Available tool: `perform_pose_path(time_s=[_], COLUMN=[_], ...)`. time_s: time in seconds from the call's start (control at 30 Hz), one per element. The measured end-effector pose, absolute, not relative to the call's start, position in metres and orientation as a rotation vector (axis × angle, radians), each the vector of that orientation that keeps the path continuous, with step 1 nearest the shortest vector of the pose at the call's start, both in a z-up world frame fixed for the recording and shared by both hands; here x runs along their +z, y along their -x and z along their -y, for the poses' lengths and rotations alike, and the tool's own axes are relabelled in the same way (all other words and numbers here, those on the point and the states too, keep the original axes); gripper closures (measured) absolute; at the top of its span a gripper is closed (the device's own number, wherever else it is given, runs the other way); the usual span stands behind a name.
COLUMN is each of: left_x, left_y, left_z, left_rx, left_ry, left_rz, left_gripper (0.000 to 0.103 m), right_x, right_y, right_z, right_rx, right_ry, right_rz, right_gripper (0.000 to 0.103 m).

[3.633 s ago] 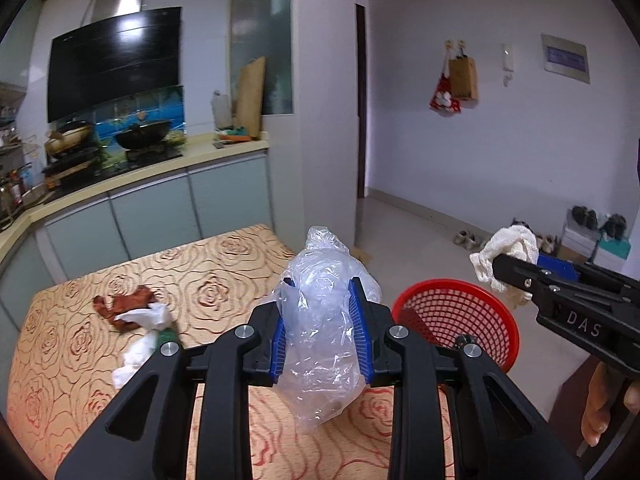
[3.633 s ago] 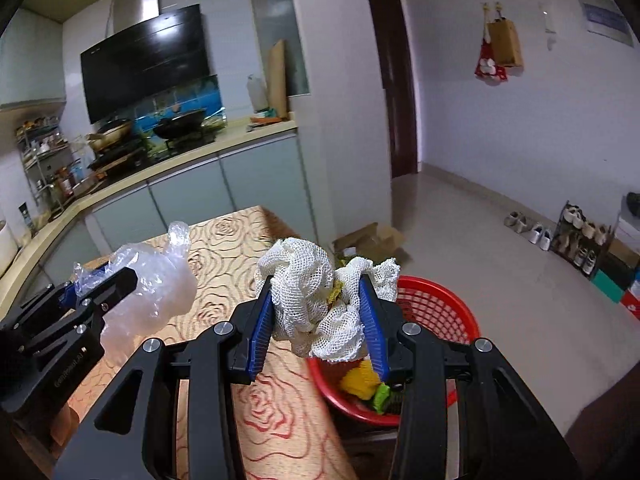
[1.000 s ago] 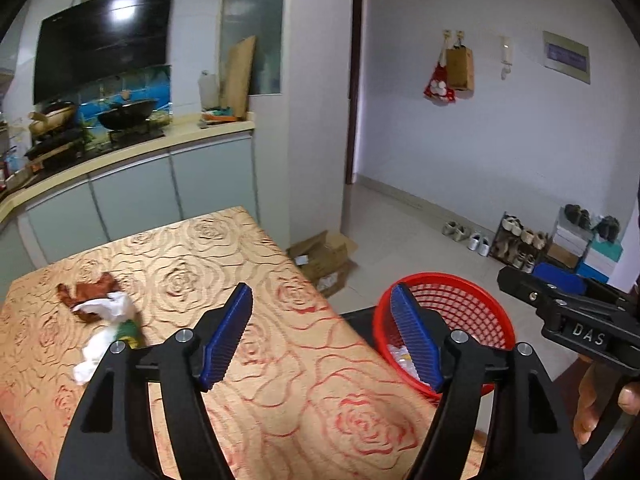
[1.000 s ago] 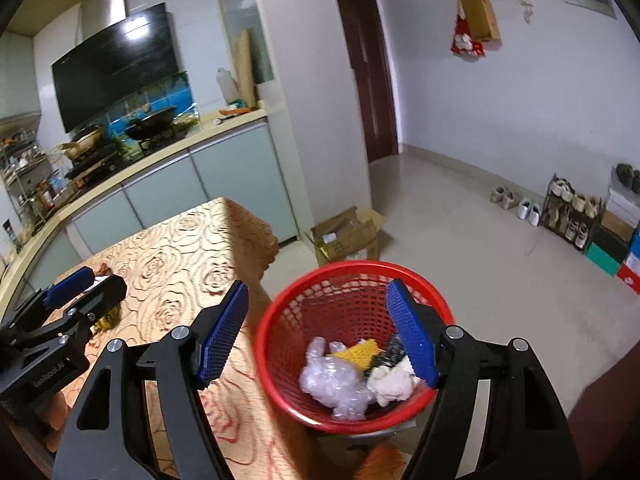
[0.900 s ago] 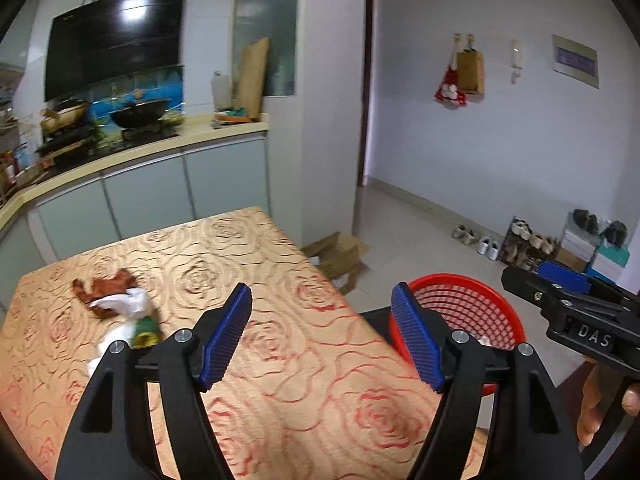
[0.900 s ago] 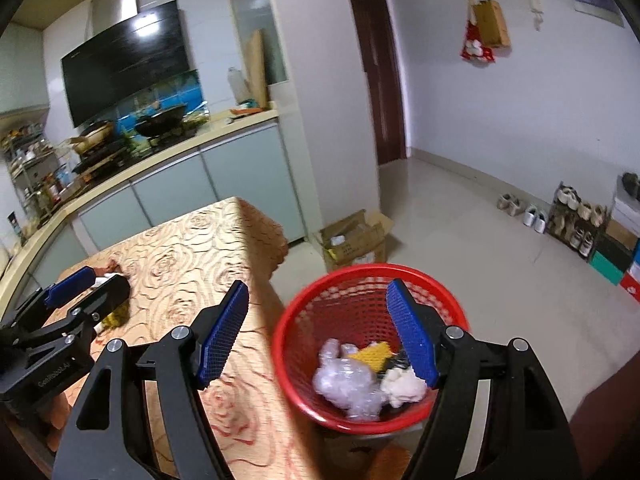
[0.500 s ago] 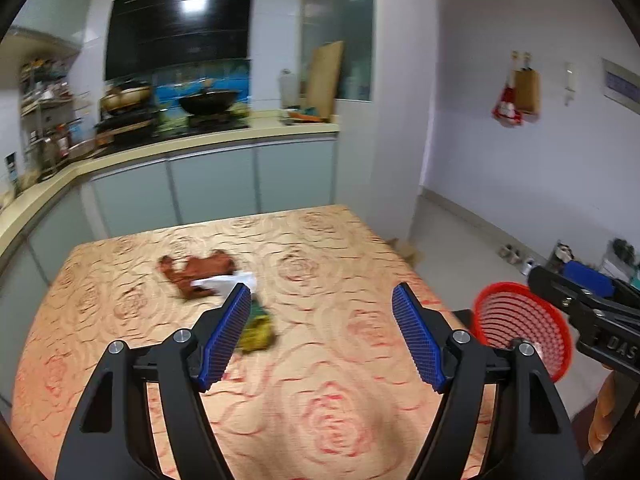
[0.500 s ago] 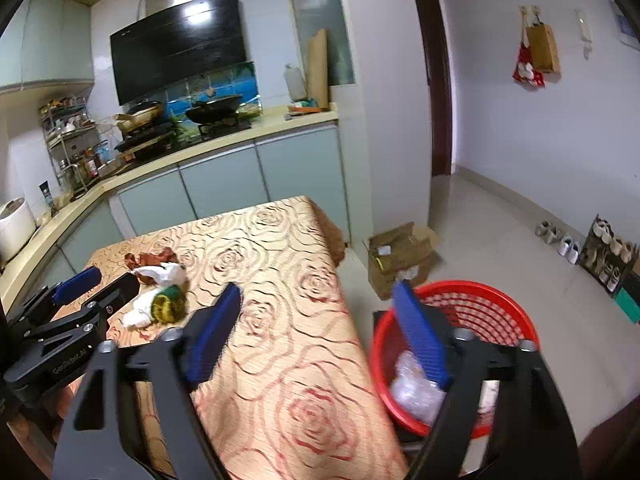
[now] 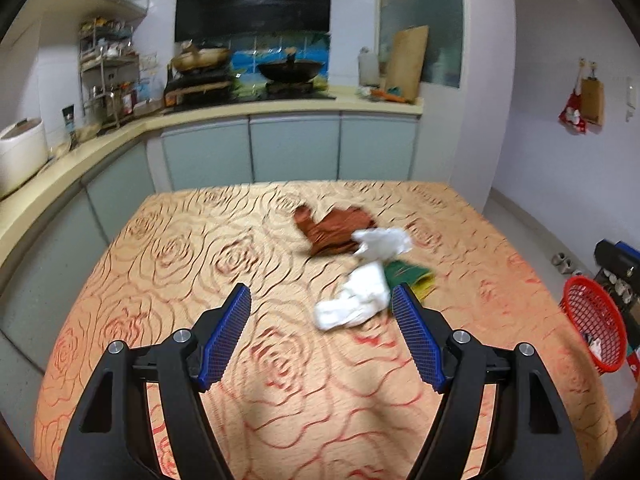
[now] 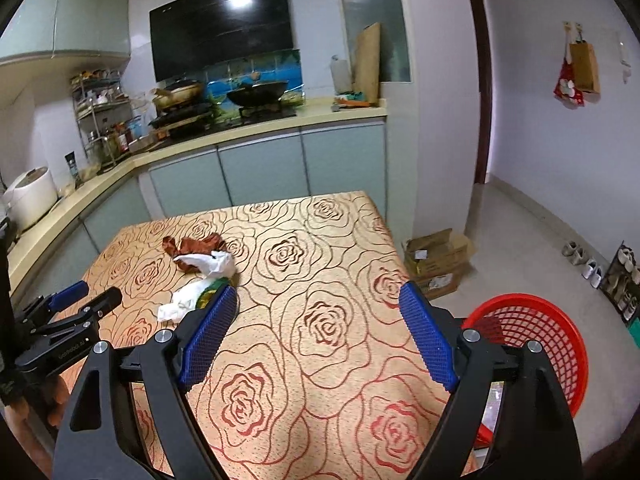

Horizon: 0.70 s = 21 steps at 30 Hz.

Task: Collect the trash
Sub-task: 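Move both tools back over the table, then grasp the white tissue with the left tool and lift it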

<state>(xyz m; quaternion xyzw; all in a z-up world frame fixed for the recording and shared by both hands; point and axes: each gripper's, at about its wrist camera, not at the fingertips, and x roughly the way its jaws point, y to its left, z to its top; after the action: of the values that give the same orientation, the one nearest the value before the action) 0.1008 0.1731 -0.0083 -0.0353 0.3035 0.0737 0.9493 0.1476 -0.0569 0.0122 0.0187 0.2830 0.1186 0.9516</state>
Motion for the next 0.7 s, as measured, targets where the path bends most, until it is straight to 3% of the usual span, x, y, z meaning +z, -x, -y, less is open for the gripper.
perform_pose_path(time_s=[0.7], left_x=[-0.043], left_y=[-0.175], left_z=[-0.165], left_rx=[-0.014], left_ry=[0.044], left_rz=[-0.744], left_gripper=[0.035], right_x=[-0.005], right_y=[-0.175], right_z=[0.032], right_rx=[0.257], right_ry=[-0.036], right_rz=[-0.637], right_gripper=[0.022])
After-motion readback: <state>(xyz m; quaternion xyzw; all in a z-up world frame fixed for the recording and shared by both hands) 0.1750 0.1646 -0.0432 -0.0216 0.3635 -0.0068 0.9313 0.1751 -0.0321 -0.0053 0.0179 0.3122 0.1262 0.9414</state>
